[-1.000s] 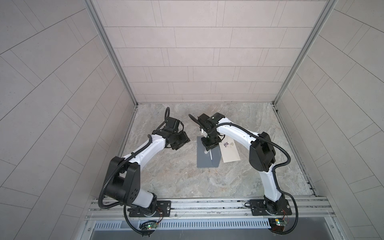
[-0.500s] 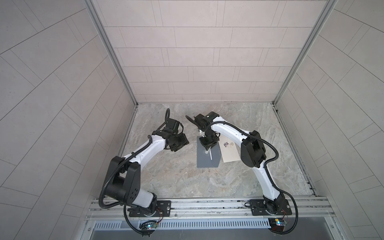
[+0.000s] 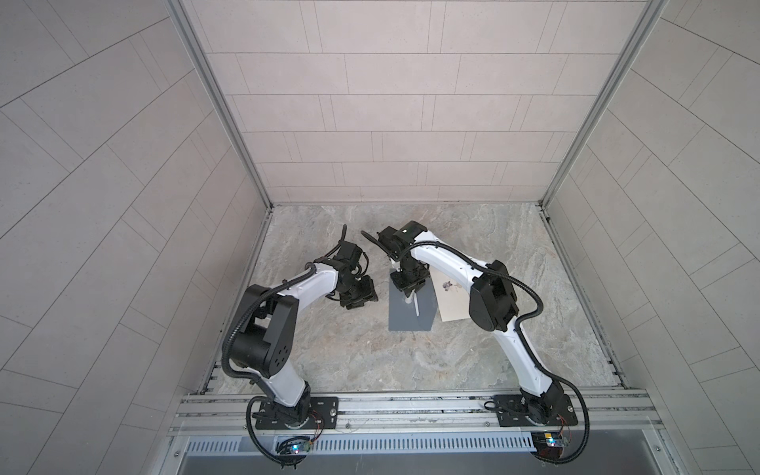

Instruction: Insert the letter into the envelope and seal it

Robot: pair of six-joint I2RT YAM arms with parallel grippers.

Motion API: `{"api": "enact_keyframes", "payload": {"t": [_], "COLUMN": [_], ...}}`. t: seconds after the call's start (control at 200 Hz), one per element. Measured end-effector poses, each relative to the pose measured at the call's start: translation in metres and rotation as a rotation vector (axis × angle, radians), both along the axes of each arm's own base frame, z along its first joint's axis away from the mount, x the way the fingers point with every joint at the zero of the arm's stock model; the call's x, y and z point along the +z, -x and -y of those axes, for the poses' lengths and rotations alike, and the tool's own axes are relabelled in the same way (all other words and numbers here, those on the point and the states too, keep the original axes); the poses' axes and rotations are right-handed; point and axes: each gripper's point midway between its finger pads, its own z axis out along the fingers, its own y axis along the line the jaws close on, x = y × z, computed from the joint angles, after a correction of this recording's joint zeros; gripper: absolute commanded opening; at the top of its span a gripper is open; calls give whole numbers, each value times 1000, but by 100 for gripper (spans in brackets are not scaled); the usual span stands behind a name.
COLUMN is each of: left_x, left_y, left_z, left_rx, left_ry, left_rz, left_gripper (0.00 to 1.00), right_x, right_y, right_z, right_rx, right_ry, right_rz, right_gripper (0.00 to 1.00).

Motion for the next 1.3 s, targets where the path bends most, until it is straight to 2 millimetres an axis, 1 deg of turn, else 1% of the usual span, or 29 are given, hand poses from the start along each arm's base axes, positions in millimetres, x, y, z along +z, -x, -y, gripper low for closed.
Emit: {"api": "enact_keyframes", "payload": {"t": [0.115, 0.265, 0.38, 0.55, 0.686, 0.911, 1.031, 1.091, 1.126, 1.141, 1.181, 1.241, 1.296], "left_x": [-6, -6, -8, -19, -20, -21, -21, -21, -21, -20, -19, -12, -2], "left_y": [6, 11, 13, 16, 10, -4, -5, -4, -2, -1, 3, 9, 13], "left_z": [7, 17, 24, 30, 37, 47, 48, 48, 48, 47, 47, 47, 49], "left_rx": [-47, -85, -112, -135, -157, -195, -211, -222, -228, -230, -240, -251, -263], "left_ry": [9, 30, 41, 35, 21, -30, -51, -49, -46, -42, -31, -5, 32], "left_rz": [-16, -19, -19, -41, -24, 18, 39, 54, 63, 68, 82, 114, 159], "left_gripper": [55, 55, 55, 55, 55, 55, 53, 47, 39, 34, 24, 14, 1], "right_x": [-2, -3, -3, -1, -1, 0, 0, -1, 0, -1, 0, -1, 0], "right_y": [4, 9, 8, 5, 0, 1, 0, -1, -1, -1, -2, -2, -2], "right_z": [1, 3, 2, 1, 0, -1, -1, -1, -1, 0, 0, 1, 2], "right_rx": [-15, -53, -74, -100, -113, -115, -119, -121, -123, -124, -127, -131, -135], "right_ry": [13, 16, 11, -7, -23, -34, -37, -39, -42, -42, -45, -49, -56], "right_rz": [12, 28, 34, 29, 22, 14, 13, 12, 11, 11, 11, 9, 7], "right_gripper": [0, 0, 0, 0, 0, 0, 0, 0, 0, 0, 0, 0, 0]}}
